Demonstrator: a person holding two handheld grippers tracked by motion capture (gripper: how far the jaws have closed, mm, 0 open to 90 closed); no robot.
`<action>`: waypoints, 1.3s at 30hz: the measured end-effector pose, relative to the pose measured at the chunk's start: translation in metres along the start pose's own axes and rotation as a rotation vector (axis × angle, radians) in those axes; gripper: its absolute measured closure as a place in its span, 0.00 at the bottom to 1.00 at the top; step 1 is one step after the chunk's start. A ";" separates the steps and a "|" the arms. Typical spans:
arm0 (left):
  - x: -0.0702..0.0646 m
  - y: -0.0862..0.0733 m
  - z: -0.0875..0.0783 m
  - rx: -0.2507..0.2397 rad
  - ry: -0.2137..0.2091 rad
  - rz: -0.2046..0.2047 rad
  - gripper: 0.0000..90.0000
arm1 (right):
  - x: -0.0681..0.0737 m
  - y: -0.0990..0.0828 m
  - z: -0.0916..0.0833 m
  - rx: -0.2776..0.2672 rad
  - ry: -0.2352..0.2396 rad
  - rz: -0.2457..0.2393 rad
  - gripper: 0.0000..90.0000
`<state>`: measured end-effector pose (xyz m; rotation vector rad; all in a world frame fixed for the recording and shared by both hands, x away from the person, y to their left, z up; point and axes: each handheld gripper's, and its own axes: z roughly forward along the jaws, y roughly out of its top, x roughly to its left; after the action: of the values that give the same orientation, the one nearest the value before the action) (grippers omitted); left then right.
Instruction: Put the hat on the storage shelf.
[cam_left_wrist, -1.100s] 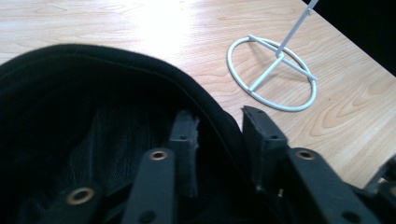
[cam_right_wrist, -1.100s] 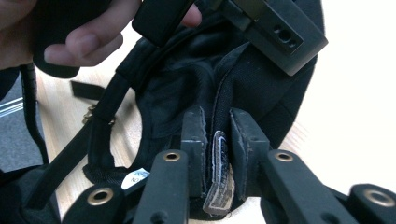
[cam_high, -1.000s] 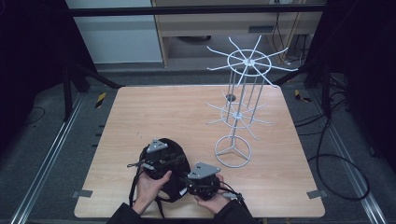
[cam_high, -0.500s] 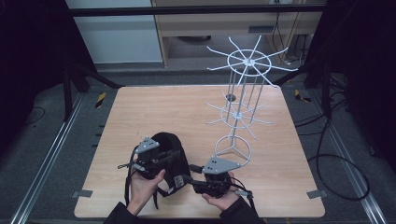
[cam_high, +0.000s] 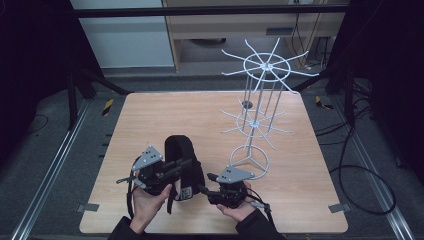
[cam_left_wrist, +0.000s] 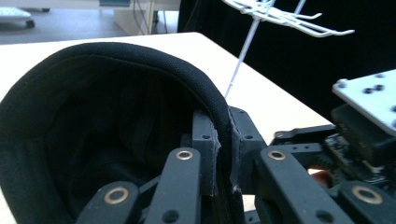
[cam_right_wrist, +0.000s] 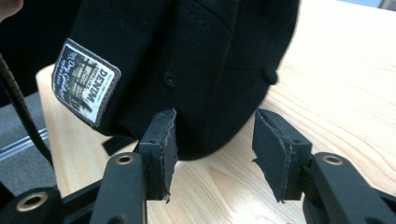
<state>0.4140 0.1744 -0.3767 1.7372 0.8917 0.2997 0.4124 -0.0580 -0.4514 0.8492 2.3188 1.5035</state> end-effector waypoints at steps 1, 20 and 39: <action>-0.002 0.000 0.000 0.004 -0.006 0.009 0.92 | 0.001 0.000 0.001 -0.009 0.025 0.006 0.61; -0.007 -0.002 -0.004 -0.027 -0.014 0.075 0.91 | -0.001 0.016 -0.020 0.009 -0.037 -0.084 1.00; 0.021 -0.051 -0.019 0.076 0.060 0.063 0.84 | 0.018 0.009 0.003 0.152 -0.030 -0.192 0.98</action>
<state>0.3965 0.2081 -0.4209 1.8374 0.9024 0.3654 0.4022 -0.0423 -0.4429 0.6566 2.4378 1.2423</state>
